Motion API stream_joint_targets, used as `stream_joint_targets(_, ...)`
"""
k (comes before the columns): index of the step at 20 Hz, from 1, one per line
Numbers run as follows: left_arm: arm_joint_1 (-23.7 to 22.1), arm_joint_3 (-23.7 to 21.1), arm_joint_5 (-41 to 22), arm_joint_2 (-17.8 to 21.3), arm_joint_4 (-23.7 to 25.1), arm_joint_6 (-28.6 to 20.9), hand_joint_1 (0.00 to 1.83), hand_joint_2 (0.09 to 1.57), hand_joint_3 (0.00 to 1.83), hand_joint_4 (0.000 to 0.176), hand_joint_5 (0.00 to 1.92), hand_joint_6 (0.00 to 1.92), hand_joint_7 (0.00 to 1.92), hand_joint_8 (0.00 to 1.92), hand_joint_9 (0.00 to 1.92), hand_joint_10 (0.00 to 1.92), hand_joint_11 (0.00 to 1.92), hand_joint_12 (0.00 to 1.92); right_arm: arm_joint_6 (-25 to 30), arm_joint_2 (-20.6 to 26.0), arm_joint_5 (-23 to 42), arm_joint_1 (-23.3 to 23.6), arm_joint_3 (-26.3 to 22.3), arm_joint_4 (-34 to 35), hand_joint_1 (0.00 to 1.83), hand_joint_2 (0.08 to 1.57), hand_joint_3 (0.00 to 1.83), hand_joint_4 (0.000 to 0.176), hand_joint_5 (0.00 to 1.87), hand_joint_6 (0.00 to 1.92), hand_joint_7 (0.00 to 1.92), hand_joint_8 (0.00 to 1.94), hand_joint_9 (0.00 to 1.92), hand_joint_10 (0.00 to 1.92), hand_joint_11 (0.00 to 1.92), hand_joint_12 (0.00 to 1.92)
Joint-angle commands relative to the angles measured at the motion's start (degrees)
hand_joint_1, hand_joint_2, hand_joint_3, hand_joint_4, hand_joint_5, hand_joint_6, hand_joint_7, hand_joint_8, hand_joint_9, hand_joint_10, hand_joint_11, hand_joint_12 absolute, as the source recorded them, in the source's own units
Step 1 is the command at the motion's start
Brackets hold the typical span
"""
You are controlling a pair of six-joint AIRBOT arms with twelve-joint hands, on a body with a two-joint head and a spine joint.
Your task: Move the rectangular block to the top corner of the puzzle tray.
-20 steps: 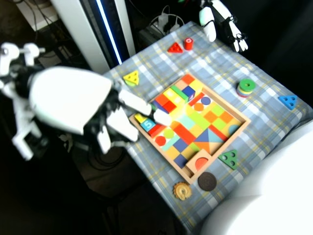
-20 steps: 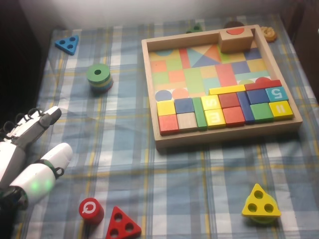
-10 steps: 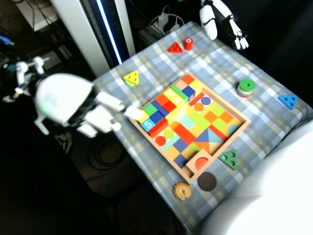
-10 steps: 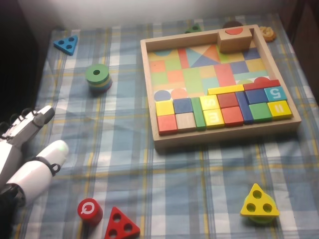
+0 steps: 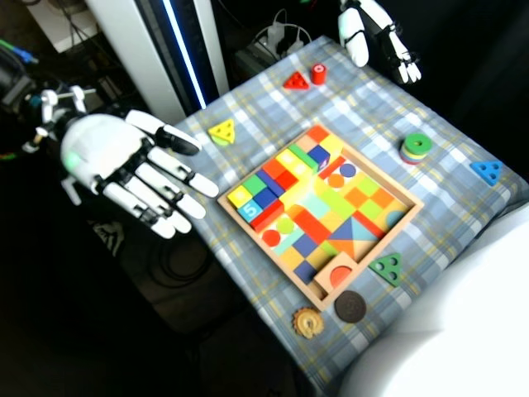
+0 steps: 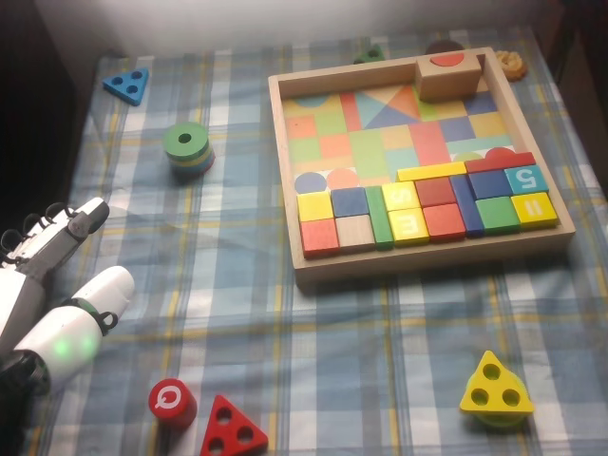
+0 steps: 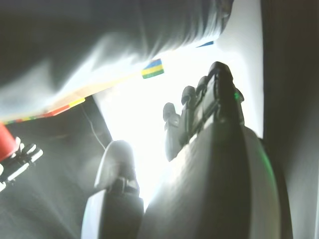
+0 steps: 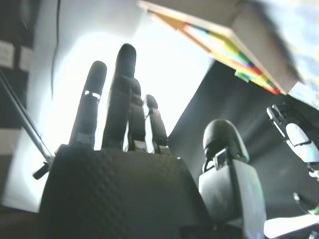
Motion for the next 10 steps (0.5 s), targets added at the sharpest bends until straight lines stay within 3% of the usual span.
stream_joint_targets(1,-0.06,0.12,-7.02,0.22,2.16,-0.38,0.33,1.39,0.00,0.083,0.30,0.00,0.15,0.00,0.00,0.00,0.00,0.00,-0.66,-0.08,10.00,0.17,-0.53,-0.84,0.00,1.11,0.00,0.000,0.13,0.01,0.08,0.00,0.00,0.00,0.00,0.00)
stream_joint_targets(3,-0.05,0.27,-7.07,0.11,2.16,-0.38,0.37,1.39,0.00,0.066,0.31,0.00,0.15,0.00,0.00,0.00,0.00,0.00,-3.31,-0.71,11.86,-0.06,-1.92,0.98,0.00,1.03,0.00,0.006,0.10,0.00,0.03,0.00,0.00,0.00,0.00,0.00)
stream_joint_targets(4,-0.05,0.28,-7.07,0.02,2.14,-0.38,0.37,1.39,0.00,0.056,0.32,0.01,0.16,0.00,0.00,0.00,0.00,0.00,-5.27,-1.28,13.12,-0.33,-2.71,2.15,0.00,0.99,0.00,0.049,0.09,0.00,0.01,0.00,0.00,0.00,0.00,0.00)
stream_joint_targets(5,-0.05,0.25,-7.07,-0.06,2.14,-0.38,0.39,1.39,0.00,0.059,0.33,0.01,0.16,0.00,0.01,0.00,0.00,0.00,-6.20,-1.72,13.89,-0.55,-3.14,2.94,0.00,0.97,0.00,0.052,0.11,0.01,0.02,0.01,0.00,0.00,0.00,0.00)
stream_joint_targets(6,-0.04,0.24,-7.11,-0.12,2.14,-0.38,0.39,1.38,0.00,0.063,0.32,0.00,0.16,0.00,0.00,0.00,0.00,0.00,-6.50,-2.24,14.42,-0.67,-3.34,3.64,0.00,0.98,0.00,0.020,0.12,0.01,0.02,0.01,0.00,0.00,0.00,0.00)
stream_joint_targets(7,-0.04,0.34,-7.14,-0.21,2.14,-0.38,0.36,1.38,0.00,0.065,0.32,0.00,0.16,0.00,0.00,0.00,0.00,0.00,-6.68,-3.32,15.34,-0.69,-3.39,4.60,0.00,1.02,0.00,0.000,0.14,0.01,0.06,0.02,0.01,0.00,0.00,0.00)
stream_joint_targets(10,-0.07,0.44,-7.05,-0.26,2.18,-0.38,0.36,1.38,0.00,0.065,0.32,0.00,0.16,0.00,0.01,0.00,0.00,0.00,-6.75,-4.39,15.80,-0.50,-3.39,5.85,0.00,1.03,0.00,0.000,0.17,0.01,0.11,0.01,0.04,0.01,0.01,0.00)
